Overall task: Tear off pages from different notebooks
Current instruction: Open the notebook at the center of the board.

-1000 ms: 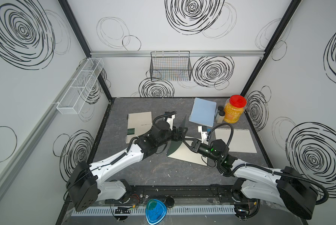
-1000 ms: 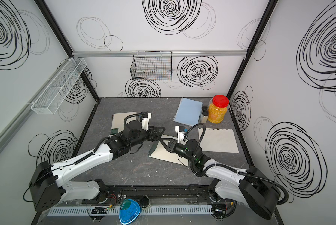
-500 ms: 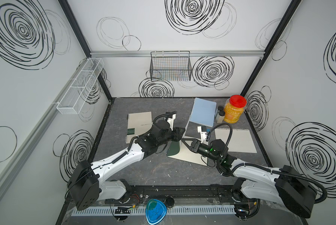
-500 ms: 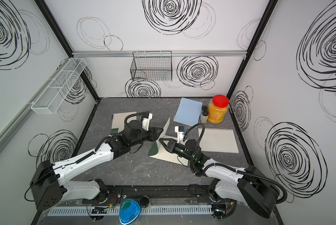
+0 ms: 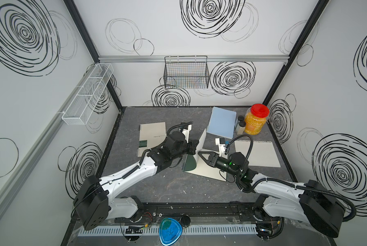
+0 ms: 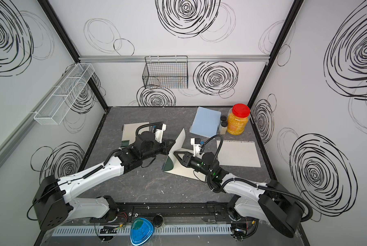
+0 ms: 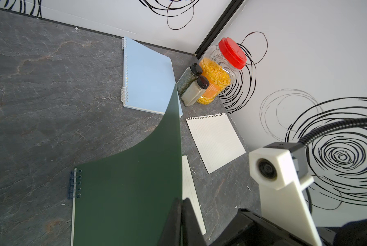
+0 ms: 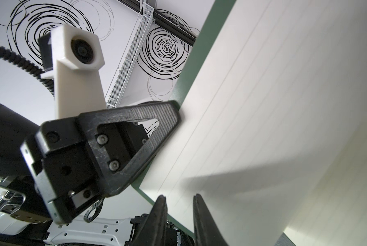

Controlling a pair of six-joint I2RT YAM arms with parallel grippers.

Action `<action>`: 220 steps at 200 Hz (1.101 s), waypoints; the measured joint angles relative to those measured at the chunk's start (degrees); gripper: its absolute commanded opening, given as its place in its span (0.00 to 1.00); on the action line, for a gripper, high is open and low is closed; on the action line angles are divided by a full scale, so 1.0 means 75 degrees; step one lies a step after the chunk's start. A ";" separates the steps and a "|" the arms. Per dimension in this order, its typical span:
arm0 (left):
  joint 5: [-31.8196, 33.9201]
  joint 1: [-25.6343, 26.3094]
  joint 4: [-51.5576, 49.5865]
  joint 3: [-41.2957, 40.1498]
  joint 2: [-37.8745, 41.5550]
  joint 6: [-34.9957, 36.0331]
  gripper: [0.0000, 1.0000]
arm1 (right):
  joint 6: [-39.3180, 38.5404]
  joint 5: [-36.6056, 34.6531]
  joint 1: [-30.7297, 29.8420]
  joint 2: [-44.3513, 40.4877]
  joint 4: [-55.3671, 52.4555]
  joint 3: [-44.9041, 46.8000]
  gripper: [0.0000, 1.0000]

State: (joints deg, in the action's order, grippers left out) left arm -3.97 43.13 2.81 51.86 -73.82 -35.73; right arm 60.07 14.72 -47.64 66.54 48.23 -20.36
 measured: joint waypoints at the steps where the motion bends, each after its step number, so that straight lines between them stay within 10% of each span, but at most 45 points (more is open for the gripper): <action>1: 0.0000 0.0000 0.0000 0.0000 0.0000 0.0000 0.07 | 0.0000 0.0000 0.0000 0.0000 0.0000 0.0000 0.26; 117: -0.0175 0.0047 0.0006 -0.0058 0.0172 -0.0032 0.00 | -0.0073 -0.0335 0.0032 -0.0119 -0.0507 0.0000 0.33; 220: -0.0268 0.0157 0.0038 -0.0128 0.0274 -0.0041 0.00 | -0.0015 -0.0254 0.0787 -0.0425 -0.1533 -0.0624 0.68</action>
State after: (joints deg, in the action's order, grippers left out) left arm -5.98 44.31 3.09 50.89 -71.77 -36.03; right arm 59.96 12.82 -41.74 63.35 36.73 -25.04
